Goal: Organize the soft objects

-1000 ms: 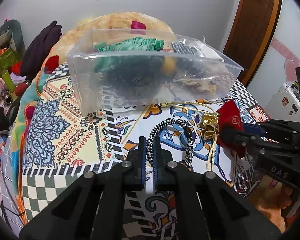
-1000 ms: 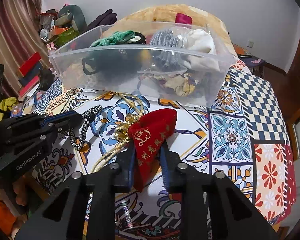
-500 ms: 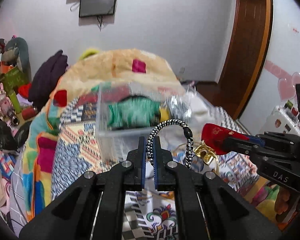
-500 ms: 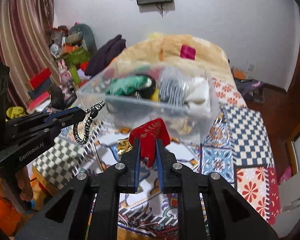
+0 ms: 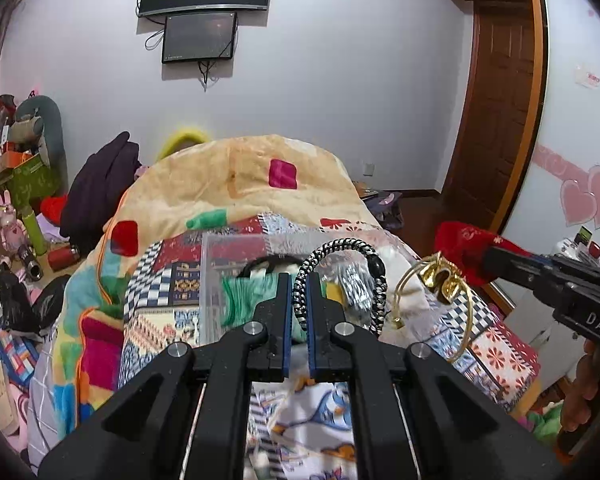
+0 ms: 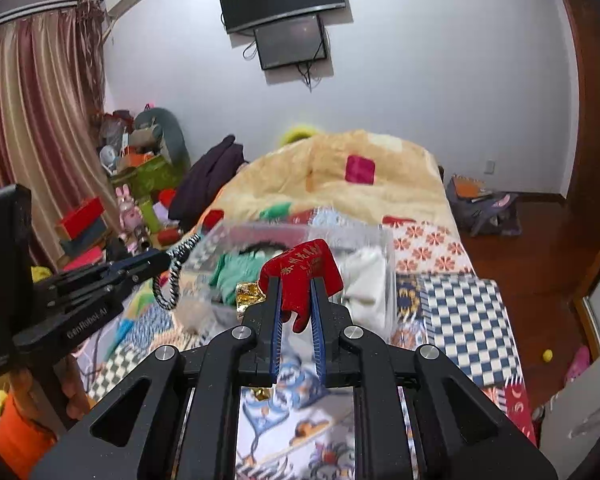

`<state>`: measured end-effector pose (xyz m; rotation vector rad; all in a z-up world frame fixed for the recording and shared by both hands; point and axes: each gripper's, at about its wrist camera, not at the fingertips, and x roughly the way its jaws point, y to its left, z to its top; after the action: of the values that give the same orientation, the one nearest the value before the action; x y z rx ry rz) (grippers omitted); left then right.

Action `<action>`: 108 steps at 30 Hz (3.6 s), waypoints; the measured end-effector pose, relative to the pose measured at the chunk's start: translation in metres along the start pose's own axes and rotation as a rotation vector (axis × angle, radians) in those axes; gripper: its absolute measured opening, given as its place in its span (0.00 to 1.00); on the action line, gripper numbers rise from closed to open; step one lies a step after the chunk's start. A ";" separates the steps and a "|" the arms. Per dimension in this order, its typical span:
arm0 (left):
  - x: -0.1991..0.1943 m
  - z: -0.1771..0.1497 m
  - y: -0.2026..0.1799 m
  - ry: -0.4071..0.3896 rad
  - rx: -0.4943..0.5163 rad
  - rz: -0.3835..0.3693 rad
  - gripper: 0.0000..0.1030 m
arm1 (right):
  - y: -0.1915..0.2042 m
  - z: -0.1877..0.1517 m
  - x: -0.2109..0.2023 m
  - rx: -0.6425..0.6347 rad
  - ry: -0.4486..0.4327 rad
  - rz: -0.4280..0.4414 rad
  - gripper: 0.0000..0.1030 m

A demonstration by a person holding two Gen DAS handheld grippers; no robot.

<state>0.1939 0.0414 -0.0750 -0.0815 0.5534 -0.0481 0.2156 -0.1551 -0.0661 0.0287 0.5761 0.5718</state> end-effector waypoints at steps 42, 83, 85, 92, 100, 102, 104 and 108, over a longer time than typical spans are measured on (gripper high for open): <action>-0.079 0.021 -0.025 -0.109 0.019 -0.065 0.45 | 0.022 0.027 -0.057 -0.073 -0.116 -0.046 0.53; -0.164 0.006 -0.048 -0.279 0.055 -0.030 0.99 | 0.048 0.005 -0.122 -0.105 -0.295 -0.048 0.99; -0.164 0.006 -0.048 -0.279 0.053 -0.029 0.99 | 0.048 0.006 -0.122 -0.104 -0.296 -0.046 0.99; -0.164 0.006 -0.048 -0.278 0.052 -0.028 1.00 | 0.048 0.005 -0.126 -0.102 -0.301 -0.043 0.99; -0.164 0.007 -0.048 -0.279 0.048 -0.027 1.00 | 0.048 0.005 -0.126 -0.098 -0.299 -0.045 0.99; -0.164 0.007 -0.048 -0.280 0.048 -0.026 1.00 | 0.048 0.005 -0.126 -0.095 -0.297 -0.048 1.00; -0.163 0.007 -0.048 -0.274 0.049 -0.033 1.00 | 0.048 0.006 -0.125 -0.093 -0.293 -0.051 1.00; -0.162 0.008 -0.048 -0.270 0.053 -0.038 1.00 | 0.045 0.007 -0.123 -0.085 -0.282 -0.051 1.00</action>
<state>0.0590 0.0047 0.0213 -0.0456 0.2807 -0.0874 0.1114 -0.1798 0.0104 0.0143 0.2775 0.5313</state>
